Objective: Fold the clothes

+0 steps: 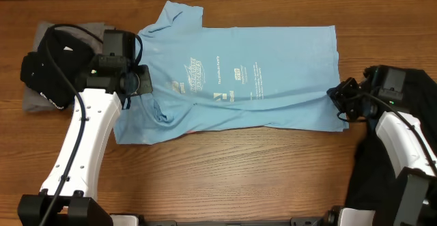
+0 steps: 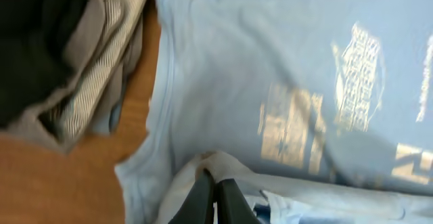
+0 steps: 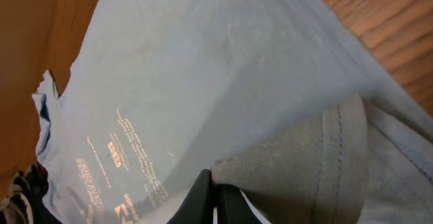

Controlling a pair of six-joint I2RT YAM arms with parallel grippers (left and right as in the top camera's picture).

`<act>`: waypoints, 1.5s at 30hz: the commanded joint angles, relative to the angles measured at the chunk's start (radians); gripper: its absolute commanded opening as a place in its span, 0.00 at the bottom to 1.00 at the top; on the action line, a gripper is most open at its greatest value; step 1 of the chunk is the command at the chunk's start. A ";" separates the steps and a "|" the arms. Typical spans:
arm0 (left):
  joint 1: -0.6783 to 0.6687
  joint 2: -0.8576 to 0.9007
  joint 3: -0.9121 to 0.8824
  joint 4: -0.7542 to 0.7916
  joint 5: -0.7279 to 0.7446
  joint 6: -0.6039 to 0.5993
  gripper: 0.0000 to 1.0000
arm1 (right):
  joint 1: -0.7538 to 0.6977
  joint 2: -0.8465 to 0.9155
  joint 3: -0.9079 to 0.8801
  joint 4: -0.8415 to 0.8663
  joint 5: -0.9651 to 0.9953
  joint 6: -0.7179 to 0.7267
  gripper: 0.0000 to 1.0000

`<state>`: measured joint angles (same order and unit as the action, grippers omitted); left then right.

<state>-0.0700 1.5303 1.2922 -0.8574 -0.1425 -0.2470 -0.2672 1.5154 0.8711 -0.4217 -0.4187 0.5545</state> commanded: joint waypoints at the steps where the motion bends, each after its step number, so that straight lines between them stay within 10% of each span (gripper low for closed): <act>1: 0.004 0.026 0.018 0.045 0.002 0.042 0.04 | 0.025 0.010 0.021 0.046 -0.010 0.027 0.04; 3: 0.004 0.046 0.018 0.058 0.002 0.043 0.04 | 0.031 0.015 0.021 0.070 -0.005 0.026 0.10; 6: 0.006 0.067 0.019 0.072 0.000 0.050 0.22 | 0.028 0.015 0.021 0.097 0.036 0.025 0.63; 9: 0.024 0.061 0.047 -0.009 0.010 0.053 0.49 | -0.006 0.014 0.021 0.072 -0.027 0.014 0.64; 15: 0.025 0.070 0.035 -0.178 0.204 0.130 0.37 | -0.028 0.014 0.021 -0.101 -0.099 -0.089 0.63; 23: -0.066 0.230 -0.063 0.012 0.262 0.267 0.53 | -0.025 0.014 0.021 -0.222 -0.100 -0.132 0.62; 31: -0.072 0.399 -0.063 0.051 0.275 0.271 0.39 | -0.025 0.014 0.021 -0.249 -0.098 -0.145 0.62; 37: -0.077 0.403 -0.034 0.013 0.320 0.271 0.06 | -0.025 0.014 0.021 -0.249 -0.087 -0.145 0.62; 45: -0.076 0.383 0.167 -0.062 0.321 0.270 0.04 | -0.025 0.014 0.021 -0.251 -0.072 -0.148 0.61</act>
<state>-0.1429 1.9301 1.3678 -0.9180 0.1555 0.0113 -0.2932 1.5253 0.8742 -0.6735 -0.5041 0.4175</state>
